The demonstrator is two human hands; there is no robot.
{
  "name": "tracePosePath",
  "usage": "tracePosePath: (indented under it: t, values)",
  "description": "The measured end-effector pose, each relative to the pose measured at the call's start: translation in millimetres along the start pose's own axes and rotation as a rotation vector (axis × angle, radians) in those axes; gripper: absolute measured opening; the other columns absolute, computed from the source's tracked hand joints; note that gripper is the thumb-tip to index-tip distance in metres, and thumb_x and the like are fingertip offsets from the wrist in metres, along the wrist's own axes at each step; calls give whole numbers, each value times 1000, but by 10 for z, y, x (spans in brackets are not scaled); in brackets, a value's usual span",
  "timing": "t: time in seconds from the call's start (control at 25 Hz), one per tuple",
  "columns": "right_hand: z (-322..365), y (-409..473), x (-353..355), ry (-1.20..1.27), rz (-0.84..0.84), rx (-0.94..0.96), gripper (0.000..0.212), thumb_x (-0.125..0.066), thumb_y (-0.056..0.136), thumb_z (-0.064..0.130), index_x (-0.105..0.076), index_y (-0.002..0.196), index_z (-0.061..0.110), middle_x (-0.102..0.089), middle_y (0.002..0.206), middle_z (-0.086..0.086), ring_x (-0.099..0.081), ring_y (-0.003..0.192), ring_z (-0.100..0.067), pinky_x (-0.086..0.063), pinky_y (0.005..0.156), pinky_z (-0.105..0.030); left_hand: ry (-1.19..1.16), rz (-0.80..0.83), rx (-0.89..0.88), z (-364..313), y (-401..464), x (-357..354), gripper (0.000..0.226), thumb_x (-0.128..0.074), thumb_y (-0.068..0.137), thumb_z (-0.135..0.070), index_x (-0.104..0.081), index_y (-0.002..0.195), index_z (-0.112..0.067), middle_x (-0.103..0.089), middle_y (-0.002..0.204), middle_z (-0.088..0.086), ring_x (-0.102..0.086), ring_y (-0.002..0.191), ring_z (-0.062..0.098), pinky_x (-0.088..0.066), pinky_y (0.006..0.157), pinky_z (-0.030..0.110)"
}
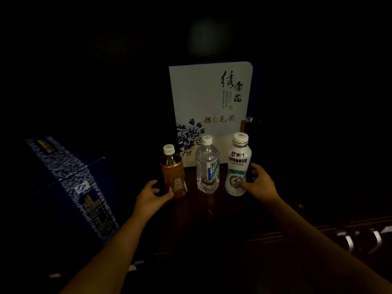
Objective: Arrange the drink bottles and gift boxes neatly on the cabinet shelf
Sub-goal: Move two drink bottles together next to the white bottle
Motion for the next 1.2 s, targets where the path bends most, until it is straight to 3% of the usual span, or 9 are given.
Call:
tracePosePath:
  t: [0.24,0.52,0.68,0.8,0.88,1.0,1.2]
  values:
    - [-177,262,-233,256,83,7,56,-74,68,2,-49,118,13,-58,121,-13,-56,112,-30,-50,92,-48,-195,3,-55,-68,249,-185,64,-73,73,-12,-43,129,-16,-49,133,13,-49,115,24,-44,90,37]
    - [-133,266,-253,310,95,42,59,-76,66,6,-47,115,18,-59,118,-6,-57,108,-21,-51,87,-38,-154,19,-112,-149,258,-240,72,-75,71,-12,-41,133,-19,-49,133,4,-45,121,22,-39,102,42]
    - [-119,89,-150,304,4,52,56,-75,67,5,-48,114,17,-59,118,-8,-56,108,-22,-51,85,-34,-218,-24,-146,-193,76,-255,68,-77,68,-12,-46,127,-23,-49,113,-10,-45,101,5,-40,84,21]
    - [-126,-167,31,312,-87,65,58,-76,66,4,-48,116,14,-59,117,-11,-57,108,-24,-52,89,-41,-225,4,-176,-196,-144,-271,65,-79,64,-15,-48,117,-36,-51,103,-19,-45,87,-10,-37,73,14]
    - [-110,-343,170,296,-113,79,59,-77,65,4,-48,117,10,-60,117,-13,-58,108,-25,-52,91,-45,-248,18,-174,-206,-319,-269,64,-79,64,-16,-48,116,-37,-52,104,-17,-49,94,-5,-43,80,20]
    - [-68,-606,392,308,-134,72,60,-78,65,6,-48,118,8,-61,114,-13,-59,104,-26,-53,87,-44,-305,64,-162,-334,-570,-337,67,-79,66,-18,-48,124,-31,-56,109,-11,-54,111,18,-48,95,47]
    - [16,-1209,934,352,-178,137,58,-80,64,9,-50,114,14,-62,101,-1,-62,91,-13,-51,66,-20,-287,167,-275,-777,-1125,-655,71,-82,61,-19,-49,124,-27,-58,117,-2,-54,111,21,-48,94,48]
Point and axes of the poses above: each hand's wrist, its own y-axis towards the middle knuckle, its own x-axis out of the back of the hand, z = x × y, the point moved 10 cm from there along y, towards the middle knuckle
